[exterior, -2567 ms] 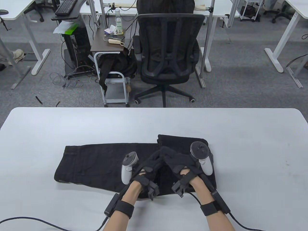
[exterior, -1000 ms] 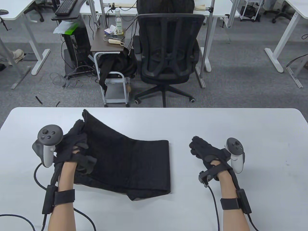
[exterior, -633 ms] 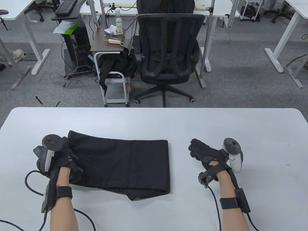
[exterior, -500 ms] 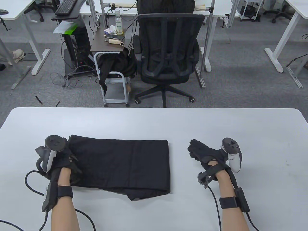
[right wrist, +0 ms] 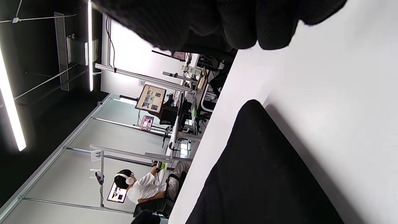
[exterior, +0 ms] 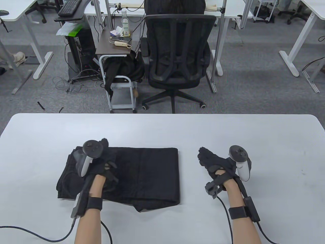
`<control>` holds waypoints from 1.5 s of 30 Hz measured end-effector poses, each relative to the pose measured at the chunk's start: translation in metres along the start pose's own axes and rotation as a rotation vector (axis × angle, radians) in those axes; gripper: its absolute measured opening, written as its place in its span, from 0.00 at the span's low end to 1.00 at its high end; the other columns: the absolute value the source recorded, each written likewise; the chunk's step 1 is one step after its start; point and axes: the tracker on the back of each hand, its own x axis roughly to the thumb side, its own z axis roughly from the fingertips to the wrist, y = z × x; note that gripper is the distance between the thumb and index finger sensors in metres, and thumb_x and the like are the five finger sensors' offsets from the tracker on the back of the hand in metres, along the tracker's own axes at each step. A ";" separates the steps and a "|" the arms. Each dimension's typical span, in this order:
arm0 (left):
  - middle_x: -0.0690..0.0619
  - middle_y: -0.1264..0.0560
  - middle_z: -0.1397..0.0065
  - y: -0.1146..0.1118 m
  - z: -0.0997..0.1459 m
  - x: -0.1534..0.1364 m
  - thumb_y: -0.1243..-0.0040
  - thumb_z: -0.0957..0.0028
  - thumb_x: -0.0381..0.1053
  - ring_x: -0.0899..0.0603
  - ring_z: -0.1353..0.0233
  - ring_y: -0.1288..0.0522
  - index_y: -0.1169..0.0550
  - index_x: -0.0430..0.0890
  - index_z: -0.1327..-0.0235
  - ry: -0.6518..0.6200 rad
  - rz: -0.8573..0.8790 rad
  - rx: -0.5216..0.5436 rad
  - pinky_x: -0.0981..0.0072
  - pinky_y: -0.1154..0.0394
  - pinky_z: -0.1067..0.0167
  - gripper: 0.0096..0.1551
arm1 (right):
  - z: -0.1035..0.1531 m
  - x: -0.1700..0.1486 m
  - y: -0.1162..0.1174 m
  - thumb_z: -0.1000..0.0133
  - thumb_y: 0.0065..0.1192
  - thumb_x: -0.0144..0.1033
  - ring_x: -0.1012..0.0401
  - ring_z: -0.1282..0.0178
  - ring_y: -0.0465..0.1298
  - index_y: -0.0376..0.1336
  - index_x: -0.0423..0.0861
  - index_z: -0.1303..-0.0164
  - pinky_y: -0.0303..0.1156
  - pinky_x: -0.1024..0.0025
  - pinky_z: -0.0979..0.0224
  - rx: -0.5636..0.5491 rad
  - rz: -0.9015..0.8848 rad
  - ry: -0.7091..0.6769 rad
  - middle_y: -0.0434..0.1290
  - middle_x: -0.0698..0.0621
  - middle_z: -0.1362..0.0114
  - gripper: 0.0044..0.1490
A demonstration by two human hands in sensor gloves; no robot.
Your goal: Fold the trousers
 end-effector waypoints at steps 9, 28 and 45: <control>0.47 0.46 0.12 -0.074 0.024 0.058 0.39 0.46 0.60 0.32 0.15 0.45 0.45 0.53 0.22 -0.158 0.038 -0.135 0.36 0.42 0.25 0.44 | -0.002 -0.011 0.009 0.44 0.60 0.49 0.33 0.19 0.49 0.48 0.41 0.19 0.51 0.34 0.23 -0.070 0.072 0.038 0.48 0.36 0.16 0.47; 0.47 0.43 0.13 -0.085 0.034 0.050 0.40 0.46 0.59 0.33 0.16 0.44 0.42 0.54 0.22 -0.176 0.078 -0.146 0.36 0.42 0.25 0.41 | -0.013 -0.029 0.077 0.45 0.60 0.54 0.33 0.21 0.54 0.48 0.41 0.19 0.55 0.37 0.24 0.023 0.424 0.142 0.49 0.35 0.17 0.50; 0.48 0.42 0.13 -0.080 0.037 0.056 0.40 0.46 0.59 0.33 0.16 0.43 0.41 0.54 0.22 -0.198 0.098 -0.150 0.36 0.42 0.25 0.40 | -0.038 -0.022 0.133 0.49 0.69 0.40 0.53 0.52 0.79 0.53 0.35 0.25 0.75 0.56 0.45 -0.128 0.658 0.275 0.75 0.43 0.39 0.47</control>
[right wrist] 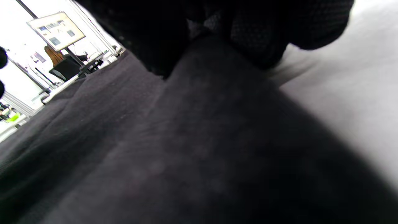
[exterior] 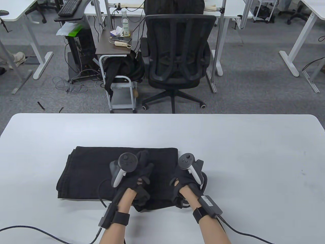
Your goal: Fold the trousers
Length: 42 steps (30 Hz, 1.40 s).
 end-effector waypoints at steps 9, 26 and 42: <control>0.47 0.41 0.13 0.008 0.003 0.004 0.40 0.46 0.58 0.33 0.16 0.42 0.41 0.54 0.23 -0.019 0.002 0.024 0.36 0.41 0.25 0.39 | 0.006 -0.015 -0.035 0.49 0.68 0.36 0.54 0.51 0.78 0.55 0.37 0.25 0.75 0.55 0.45 0.005 -0.179 -0.049 0.75 0.44 0.39 0.44; 0.47 0.41 0.13 0.013 0.003 0.004 0.40 0.46 0.58 0.33 0.16 0.42 0.40 0.53 0.23 -0.023 0.044 0.029 0.36 0.41 0.25 0.39 | 0.068 -0.116 -0.271 0.49 0.68 0.33 0.51 0.50 0.77 0.57 0.39 0.24 0.72 0.52 0.43 -0.383 -0.005 0.195 0.75 0.42 0.38 0.41; 0.47 0.41 0.13 0.002 0.000 0.000 0.40 0.46 0.58 0.33 0.16 0.42 0.40 0.53 0.23 -0.014 0.039 -0.011 0.36 0.41 0.25 0.39 | 0.058 0.009 -0.154 0.49 0.67 0.34 0.53 0.50 0.79 0.58 0.40 0.25 0.74 0.54 0.44 -0.170 0.025 -0.134 0.76 0.44 0.38 0.40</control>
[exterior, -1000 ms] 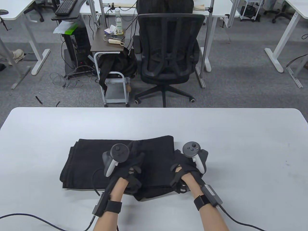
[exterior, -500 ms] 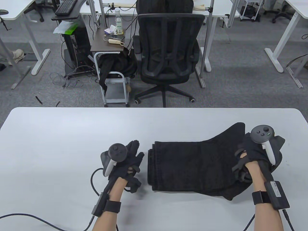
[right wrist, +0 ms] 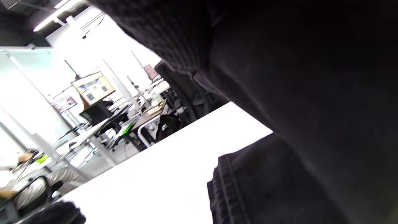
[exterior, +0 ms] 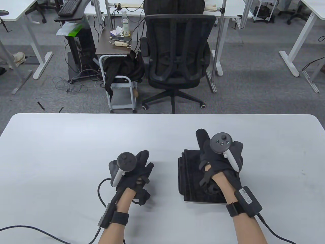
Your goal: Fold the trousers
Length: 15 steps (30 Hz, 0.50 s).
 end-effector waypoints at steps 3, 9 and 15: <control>0.47 0.41 0.13 0.000 0.000 -0.002 0.40 0.46 0.58 0.33 0.16 0.42 0.40 0.53 0.23 0.005 0.005 0.000 0.36 0.41 0.25 0.39 | 0.002 0.002 0.015 0.48 0.66 0.33 0.49 0.47 0.78 0.59 0.39 0.25 0.73 0.50 0.42 0.027 -0.058 -0.028 0.75 0.42 0.36 0.39; 0.47 0.41 0.13 -0.002 0.000 -0.002 0.41 0.46 0.59 0.33 0.16 0.42 0.41 0.53 0.23 0.004 0.012 -0.010 0.36 0.41 0.25 0.39 | 0.000 -0.017 0.043 0.47 0.64 0.45 0.42 0.32 0.72 0.56 0.44 0.22 0.67 0.44 0.31 0.055 0.135 -0.037 0.67 0.41 0.25 0.43; 0.48 0.41 0.13 -0.004 0.000 -0.002 0.41 0.46 0.59 0.33 0.16 0.42 0.40 0.53 0.23 0.006 0.006 -0.017 0.36 0.41 0.25 0.39 | -0.007 -0.032 0.106 0.46 0.60 0.53 0.36 0.17 0.45 0.45 0.49 0.18 0.49 0.35 0.22 0.241 0.154 -0.043 0.42 0.42 0.14 0.50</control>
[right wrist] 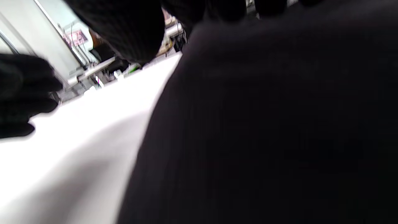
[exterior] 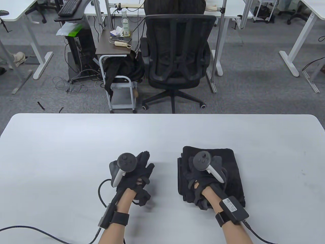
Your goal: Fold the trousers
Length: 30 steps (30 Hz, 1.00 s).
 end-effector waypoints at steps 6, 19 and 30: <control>0.48 0.41 0.13 -0.004 -0.001 0.000 0.41 0.46 0.59 0.33 0.16 0.42 0.40 0.53 0.23 0.002 -0.021 -0.007 0.36 0.41 0.25 0.39 | -0.019 0.007 0.044 0.45 0.52 0.63 0.39 0.17 0.28 0.25 0.53 0.20 0.35 0.34 0.21 0.042 0.129 0.003 0.22 0.47 0.17 0.59; 0.48 0.41 0.13 -0.009 -0.003 -0.005 0.42 0.46 0.60 0.33 0.16 0.42 0.40 0.53 0.23 0.015 -0.067 -0.021 0.36 0.42 0.25 0.39 | -0.023 0.009 0.052 0.42 0.51 0.58 0.40 0.17 0.28 0.27 0.57 0.19 0.34 0.33 0.21 0.053 0.202 0.033 0.23 0.47 0.16 0.53; 0.48 0.41 0.13 -0.008 -0.003 -0.010 0.42 0.46 0.60 0.33 0.16 0.42 0.41 0.53 0.23 0.032 -0.075 -0.015 0.36 0.42 0.25 0.39 | -0.034 -0.058 0.013 0.43 0.52 0.57 0.42 0.15 0.31 0.28 0.59 0.20 0.36 0.34 0.20 0.036 0.215 0.132 0.24 0.49 0.16 0.52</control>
